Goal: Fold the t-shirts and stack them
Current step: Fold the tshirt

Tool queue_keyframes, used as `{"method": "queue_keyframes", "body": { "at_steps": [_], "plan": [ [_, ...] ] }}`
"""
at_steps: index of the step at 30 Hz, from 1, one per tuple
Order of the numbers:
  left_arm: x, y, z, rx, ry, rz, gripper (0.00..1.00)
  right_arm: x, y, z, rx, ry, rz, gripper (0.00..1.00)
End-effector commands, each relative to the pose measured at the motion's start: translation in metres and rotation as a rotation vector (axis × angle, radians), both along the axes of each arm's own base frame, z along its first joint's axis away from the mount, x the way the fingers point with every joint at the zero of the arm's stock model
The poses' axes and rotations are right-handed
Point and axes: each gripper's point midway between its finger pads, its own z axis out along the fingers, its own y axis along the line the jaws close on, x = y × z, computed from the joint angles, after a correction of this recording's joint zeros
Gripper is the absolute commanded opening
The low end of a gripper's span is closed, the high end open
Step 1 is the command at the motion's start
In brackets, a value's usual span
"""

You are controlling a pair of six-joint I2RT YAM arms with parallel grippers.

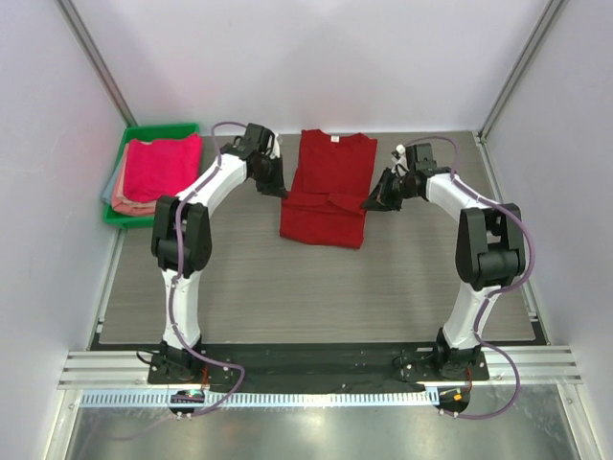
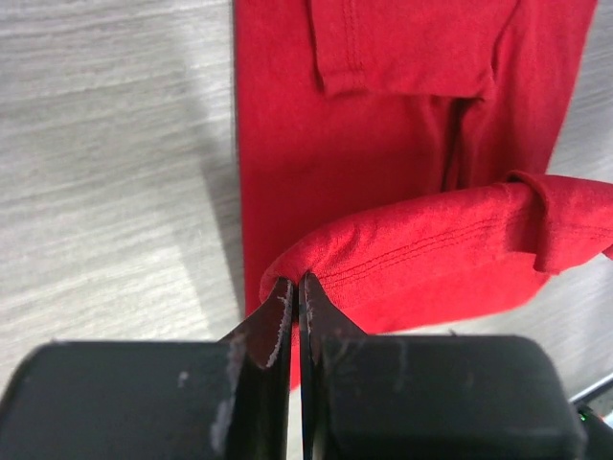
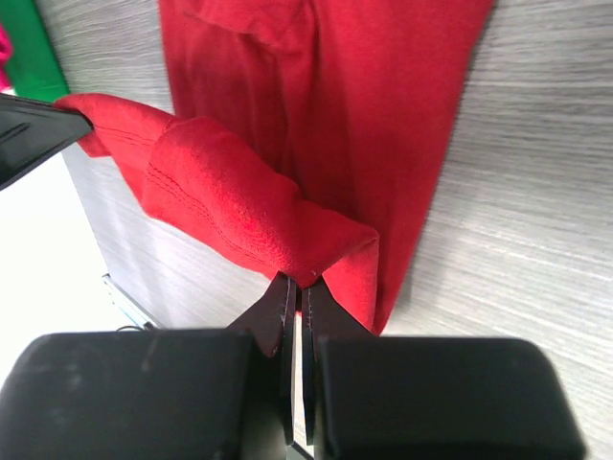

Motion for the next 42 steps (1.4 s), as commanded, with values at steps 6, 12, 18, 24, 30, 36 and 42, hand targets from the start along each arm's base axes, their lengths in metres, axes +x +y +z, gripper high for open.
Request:
{"method": "queue_keyframes", "body": {
  "at_steps": [6, 12, 18, 24, 30, 36, 42],
  "plan": [
    [0.038, -0.002, 0.009, 0.007, -0.117, -0.029, 0.01, 0.029, -0.003, 0.013, -0.020, -0.104, -0.010, 0.01],
    [0.051, -0.004, 0.004, 0.014, -0.143, -0.034, 0.03, 0.031, -0.006, 0.003, -0.041, -0.102, -0.018, 0.01],
    [0.060, -0.002, 0.003, 0.043, -0.170, -0.029, 0.09, 0.037, -0.008, -0.004, -0.059, -0.114, -0.023, 0.02],
    [0.062, 0.013, 0.018, 0.119, -0.208, 0.020, 0.44, 0.047, -0.012, 0.013, -0.084, -0.194, -0.029, 0.52],
    [0.021, 0.058, 0.051, 0.223, -0.183, 0.127, 0.71, 0.019, -0.028, 0.039, -0.097, -0.199, -0.046, 0.60],
    [-0.057, 0.034, 0.012, -0.054, 0.104, 0.019, 0.64, -0.064, -0.025, -0.012, -0.010, 0.074, -0.082, 0.60],
    [-0.084, 0.017, -0.018, -0.243, 0.299, 0.047, 0.61, -0.085, -0.019, -0.041, 0.035, 0.173, -0.099, 0.60]
  ]
}}
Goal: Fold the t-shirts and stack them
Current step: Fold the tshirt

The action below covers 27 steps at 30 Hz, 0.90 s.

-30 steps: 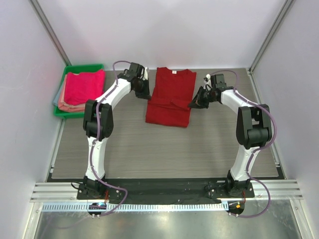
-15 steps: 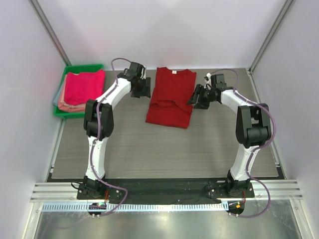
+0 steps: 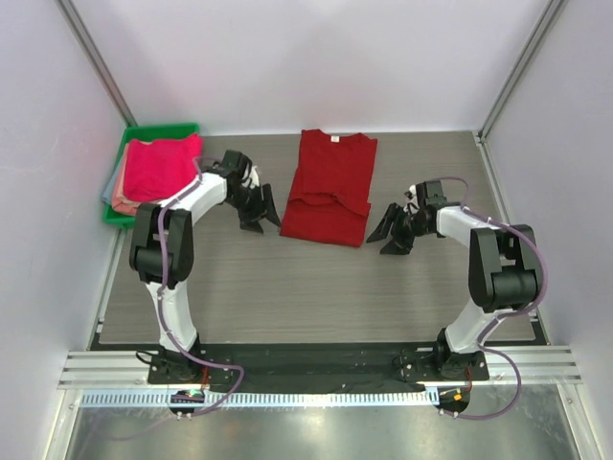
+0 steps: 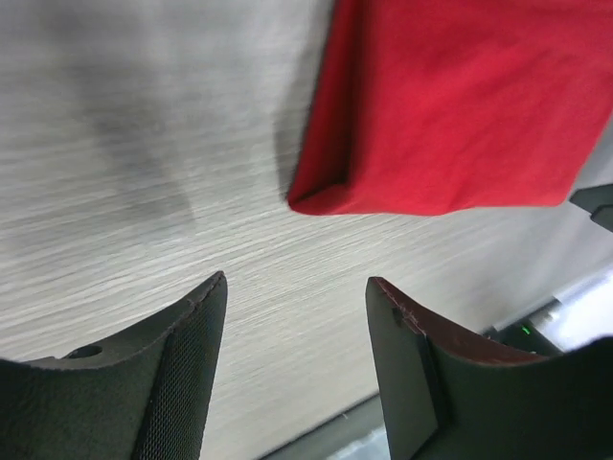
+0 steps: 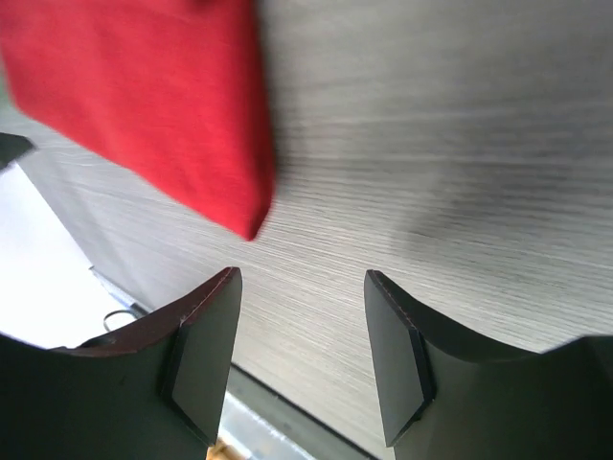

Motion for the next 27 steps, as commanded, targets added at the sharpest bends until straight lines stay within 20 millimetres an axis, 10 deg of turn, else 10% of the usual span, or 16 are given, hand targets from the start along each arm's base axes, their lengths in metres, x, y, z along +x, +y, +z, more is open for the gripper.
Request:
{"method": "queue_keyframes", "body": {
  "at_steps": [1, 19, 27],
  "plan": [
    [-0.011, -0.024, -0.002, -0.174, 0.100, 0.003, 0.61, 0.005, 0.011, 0.004, 0.069, 0.006, -0.019, 0.60],
    [0.003, -0.034, -0.037, -0.215, 0.185, 0.056, 0.59, 0.020, 0.046, -0.019, 0.153, 0.094, -0.027, 0.57],
    [0.008, -0.036, -0.046, -0.216, 0.197, 0.061, 0.44, 0.020, 0.053, -0.026, 0.145, 0.109, -0.016, 0.53]
  ]
}}
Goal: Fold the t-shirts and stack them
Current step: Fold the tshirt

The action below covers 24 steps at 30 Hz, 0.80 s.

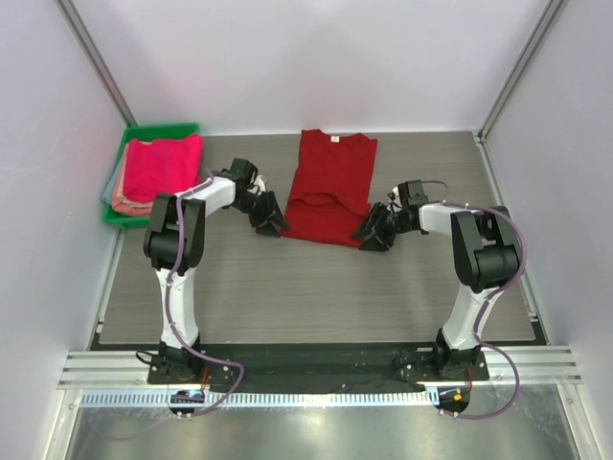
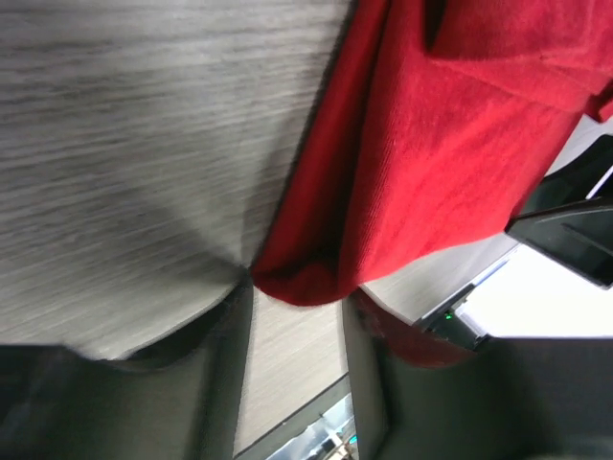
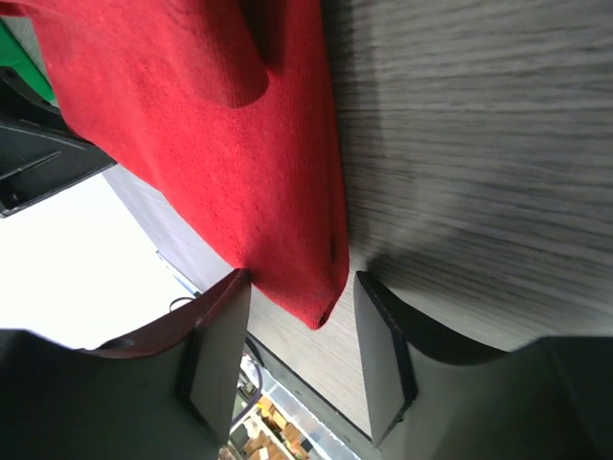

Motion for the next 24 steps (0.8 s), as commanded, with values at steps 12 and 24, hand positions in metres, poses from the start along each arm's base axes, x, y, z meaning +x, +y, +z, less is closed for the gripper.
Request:
{"method": "queue_keyframes", "body": {
  "at_steps": [12, 24],
  "plan": [
    [0.000, 0.004, 0.001, -0.019, -0.005, 0.035, 0.00, 0.007, 0.000, 0.001, -0.039, -0.027, -0.001, 0.05],
    [-0.016, -0.002, 0.102, -0.137, -0.211, 0.030, 0.00, 0.022, -0.003, 0.088, 0.024, -0.223, 0.060, 0.01]
  ]
}}
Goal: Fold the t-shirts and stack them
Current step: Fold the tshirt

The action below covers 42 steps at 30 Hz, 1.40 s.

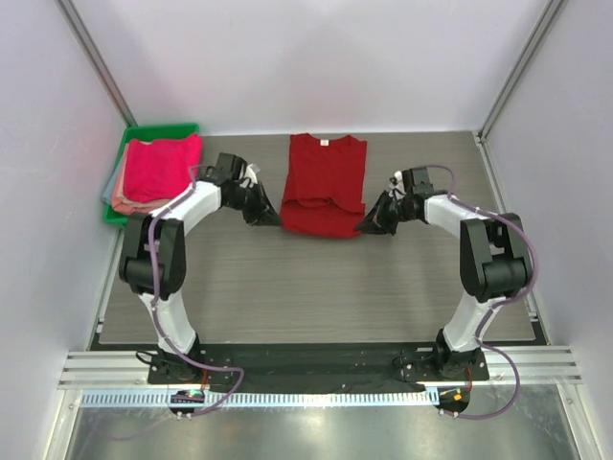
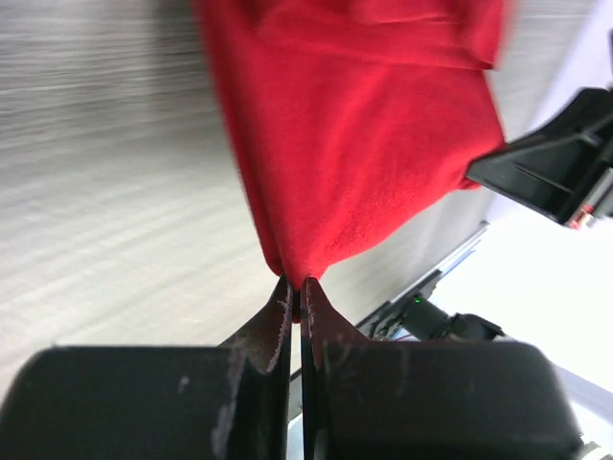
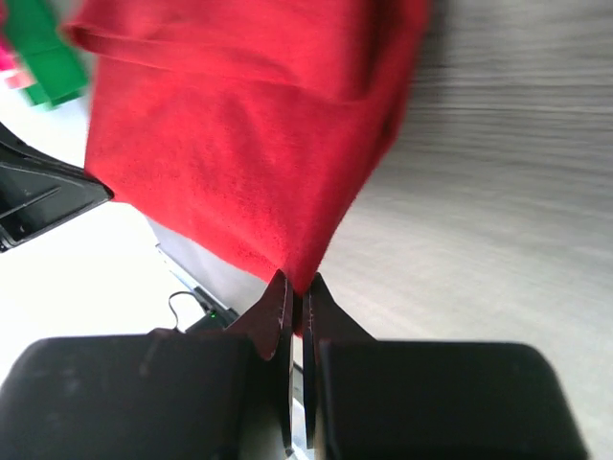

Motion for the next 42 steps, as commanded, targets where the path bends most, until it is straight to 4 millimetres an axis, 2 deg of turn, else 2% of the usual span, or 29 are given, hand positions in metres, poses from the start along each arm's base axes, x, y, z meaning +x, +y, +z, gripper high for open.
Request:
{"method": "queue_keyframes", "body": {
  "at_steps": [1, 3, 7, 10, 15, 18, 21, 23, 25, 26, 27, 28, 30, 32, 33, 34, 35, 36, 37, 38, 39, 40, 41, 42],
  "plan": [
    [-0.001, -0.006, 0.058, -0.075, -0.142, -0.016, 0.00, 0.008, -0.002, 0.058, 0.030, -0.153, 0.040, 0.01],
    [-0.007, -0.008, 0.072, -0.085, -0.175, -0.025, 0.00, 0.003, -0.003, 0.068, 0.027, -0.177, 0.049, 0.01],
    [-0.021, -0.012, 0.088, -0.102, -0.210, -0.046, 0.00, -0.001, -0.005, 0.087, 0.026, -0.228, 0.060, 0.01],
    [-0.031, -0.011, 0.090, -0.100, -0.218, -0.048, 0.00, -0.002, -0.005, 0.096, 0.022, -0.262, 0.065, 0.01],
    [-0.045, -0.007, 0.083, -0.096, -0.198, -0.037, 0.00, 0.001, -0.006, 0.098, 0.012, -0.280, 0.072, 0.02],
    [-0.045, -0.006, 0.084, -0.094, -0.205, -0.027, 0.00, 0.010, -0.007, 0.098, 0.003, -0.289, 0.069, 0.02],
    [-0.032, -0.005, 0.087, -0.080, -0.230, -0.008, 0.00, 0.023, -0.005, 0.100, 0.004, -0.308, 0.070, 0.02],
    [-0.013, -0.004, 0.096, -0.076, -0.269, 0.007, 0.00, 0.034, -0.004, 0.096, 0.004, -0.309, 0.068, 0.01],
    [0.006, -0.006, 0.092, -0.066, -0.283, 0.005, 0.00, 0.050, -0.003, 0.103, 0.003, -0.343, 0.065, 0.02],
    [0.022, -0.008, 0.107, -0.068, -0.336, 0.002, 0.00, 0.059, -0.002, 0.097, -0.003, -0.347, 0.068, 0.01],
    [0.032, -0.007, 0.105, -0.046, -0.348, 0.001, 0.00, 0.070, -0.002, 0.103, -0.007, -0.377, 0.068, 0.02],
    [0.043, -0.008, 0.094, -0.028, -0.335, -0.006, 0.00, 0.078, -0.002, 0.104, -0.010, -0.387, 0.067, 0.02],
    [0.071, -0.010, 0.091, 0.010, -0.390, -0.036, 0.00, 0.101, -0.002, 0.102, -0.013, -0.411, 0.063, 0.01],
    [0.088, -0.011, 0.090, 0.036, -0.420, -0.046, 0.00, 0.116, -0.002, 0.100, -0.014, -0.422, 0.062, 0.01],
    [0.101, -0.012, 0.101, 0.039, -0.460, -0.047, 0.00, 0.132, -0.001, 0.100, -0.014, -0.438, 0.061, 0.02],
    [0.113, -0.011, 0.085, 0.067, -0.445, -0.046, 0.00, 0.140, 0.000, 0.097, -0.016, -0.445, 0.061, 0.01],
    [0.120, -0.009, 0.082, 0.081, -0.457, -0.052, 0.00, 0.150, -0.001, 0.097, -0.020, -0.458, 0.058, 0.01],
    [0.134, -0.011, 0.093, 0.082, -0.504, -0.056, 0.00, 0.168, -0.002, 0.094, -0.025, -0.476, 0.055, 0.01],
    [0.143, -0.008, 0.092, 0.104, -0.521, -0.048, 0.00, 0.177, -0.001, 0.094, -0.026, -0.488, 0.054, 0.01],
    [0.154, -0.005, 0.078, 0.121, -0.510, -0.044, 0.00, 0.186, -0.001, 0.093, -0.027, -0.497, 0.052, 0.02],
    [0.163, -0.003, 0.078, 0.132, -0.535, -0.041, 0.00, 0.202, -0.001, 0.104, -0.026, -0.543, 0.049, 0.01],
    [0.179, -0.002, 0.092, 0.140, -0.590, -0.027, 0.00, 0.212, -0.001, 0.088, -0.033, -0.528, 0.047, 0.02],
    [0.191, 0.002, 0.075, 0.162, -0.581, -0.022, 0.00, 0.220, 0.000, 0.084, -0.034, -0.534, 0.044, 0.02],
    [0.198, 0.004, 0.073, 0.175, -0.588, -0.016, 0.00, 0.233, 0.000, 0.097, -0.034, -0.582, 0.039, 0.02]
  ]
}}
